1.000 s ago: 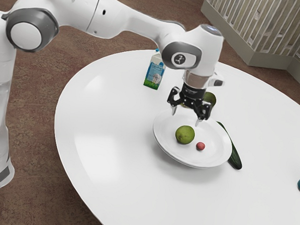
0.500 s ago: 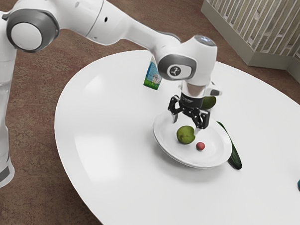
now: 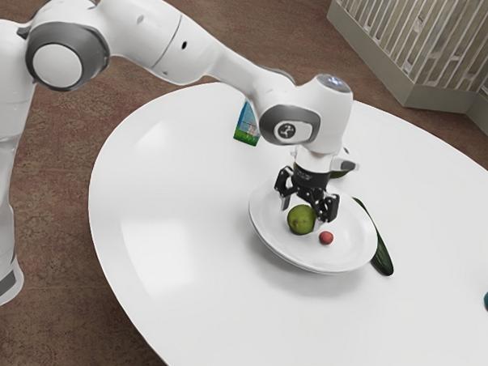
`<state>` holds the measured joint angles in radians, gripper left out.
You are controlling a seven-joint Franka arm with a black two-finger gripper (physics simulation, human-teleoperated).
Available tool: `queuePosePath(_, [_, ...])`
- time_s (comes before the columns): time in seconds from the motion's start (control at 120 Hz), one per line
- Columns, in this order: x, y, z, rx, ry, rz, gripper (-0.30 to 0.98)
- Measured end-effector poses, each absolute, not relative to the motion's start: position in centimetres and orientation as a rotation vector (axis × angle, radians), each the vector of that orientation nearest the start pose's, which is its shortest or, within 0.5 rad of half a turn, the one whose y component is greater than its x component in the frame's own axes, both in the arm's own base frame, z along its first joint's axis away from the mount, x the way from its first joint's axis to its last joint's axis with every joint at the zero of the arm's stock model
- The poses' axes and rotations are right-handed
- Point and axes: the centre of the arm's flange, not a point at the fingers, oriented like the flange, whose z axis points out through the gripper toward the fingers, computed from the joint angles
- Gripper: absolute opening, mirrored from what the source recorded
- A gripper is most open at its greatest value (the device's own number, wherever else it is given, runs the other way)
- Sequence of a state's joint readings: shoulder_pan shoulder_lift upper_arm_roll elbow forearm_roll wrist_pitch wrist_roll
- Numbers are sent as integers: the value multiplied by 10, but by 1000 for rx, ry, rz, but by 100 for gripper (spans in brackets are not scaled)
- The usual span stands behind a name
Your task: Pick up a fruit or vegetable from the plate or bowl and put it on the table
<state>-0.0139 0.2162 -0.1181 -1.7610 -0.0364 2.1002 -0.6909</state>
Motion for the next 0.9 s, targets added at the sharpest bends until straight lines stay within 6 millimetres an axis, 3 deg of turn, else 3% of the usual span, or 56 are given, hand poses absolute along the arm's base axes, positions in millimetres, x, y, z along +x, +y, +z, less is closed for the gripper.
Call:
queuePosePath(0.183, [633, -80, 441, -3107, -909, -126, 68])
queuePosePath(0.333, [633, -80, 445, -3095, -925, -143, 41])
queuePosePath(0.433, [633, -81, 449, -3084, -944, -155, 34])
queuePosePath(0.55, [631, -85, 475, -3065, -933, -244, 32])
queuePosePath(0.675, [638, -83, 519, -3040, -933, -376, 32])
queuePosePath(0.758, [640, -66, 546, -3006, -965, -434, 33])
queuePosePath(0.833, [638, -57, 559, -2984, -983, -446, 33])
queuePosePath(0.9, [622, -44, 572, -2960, -1014, -450, 32])
